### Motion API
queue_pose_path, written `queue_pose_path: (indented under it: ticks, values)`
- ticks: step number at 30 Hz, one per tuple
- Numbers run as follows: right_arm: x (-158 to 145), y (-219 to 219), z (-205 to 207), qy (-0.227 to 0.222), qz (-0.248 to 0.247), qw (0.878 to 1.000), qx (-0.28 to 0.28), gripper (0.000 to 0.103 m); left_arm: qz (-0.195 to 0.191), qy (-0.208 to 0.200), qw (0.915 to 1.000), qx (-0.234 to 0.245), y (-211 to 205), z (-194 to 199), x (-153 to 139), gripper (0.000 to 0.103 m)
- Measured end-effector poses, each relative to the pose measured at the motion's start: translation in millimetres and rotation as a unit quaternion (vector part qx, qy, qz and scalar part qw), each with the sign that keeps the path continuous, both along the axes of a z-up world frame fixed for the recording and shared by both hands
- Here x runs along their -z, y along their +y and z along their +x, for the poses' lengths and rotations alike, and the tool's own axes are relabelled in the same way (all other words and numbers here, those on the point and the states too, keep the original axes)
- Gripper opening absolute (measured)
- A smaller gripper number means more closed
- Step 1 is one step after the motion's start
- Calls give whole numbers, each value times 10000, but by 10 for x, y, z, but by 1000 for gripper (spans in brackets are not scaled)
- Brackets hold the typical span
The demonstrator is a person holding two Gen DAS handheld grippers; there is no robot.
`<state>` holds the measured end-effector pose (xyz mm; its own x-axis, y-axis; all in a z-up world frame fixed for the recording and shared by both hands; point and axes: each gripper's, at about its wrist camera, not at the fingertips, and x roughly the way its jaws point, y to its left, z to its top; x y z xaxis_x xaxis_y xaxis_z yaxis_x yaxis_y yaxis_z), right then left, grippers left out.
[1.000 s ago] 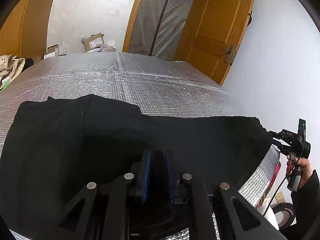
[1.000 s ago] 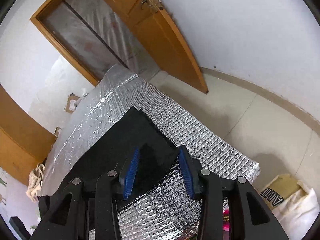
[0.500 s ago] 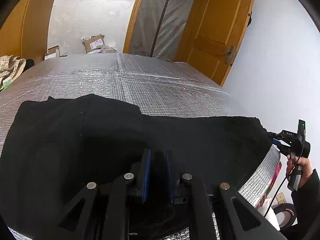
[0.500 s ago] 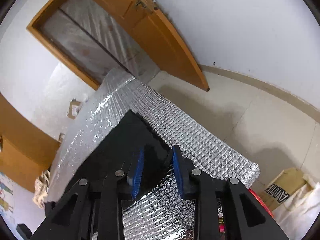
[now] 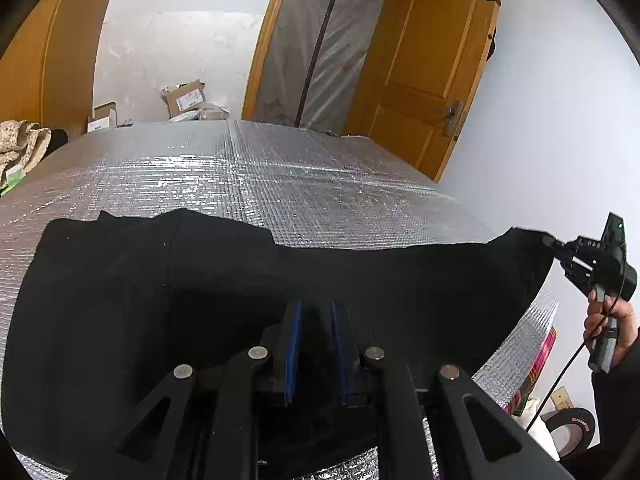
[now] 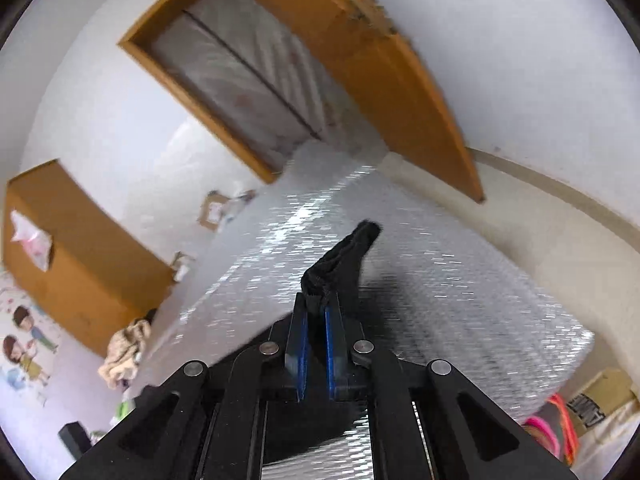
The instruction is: Fold clothes
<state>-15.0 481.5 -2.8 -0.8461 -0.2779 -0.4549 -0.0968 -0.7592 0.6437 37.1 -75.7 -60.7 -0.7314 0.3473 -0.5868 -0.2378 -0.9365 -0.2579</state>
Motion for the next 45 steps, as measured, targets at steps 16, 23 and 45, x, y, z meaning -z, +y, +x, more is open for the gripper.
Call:
queue_pose_path:
  ticks: [16,23,45]
  values:
    - [-422,-1119,-267,538,-354,9803,-1868,7,89,205,9997,-101,-152,209,-98,15]
    - [-463,-1717,-393,524,-359,9626,-2634,7,106,241,9994,-240,-248,285,-133,15]
    - [407,-2980,-473,-675,-26,9014,-4277,29,3,202,9994,-273,-194,363,-195,15]
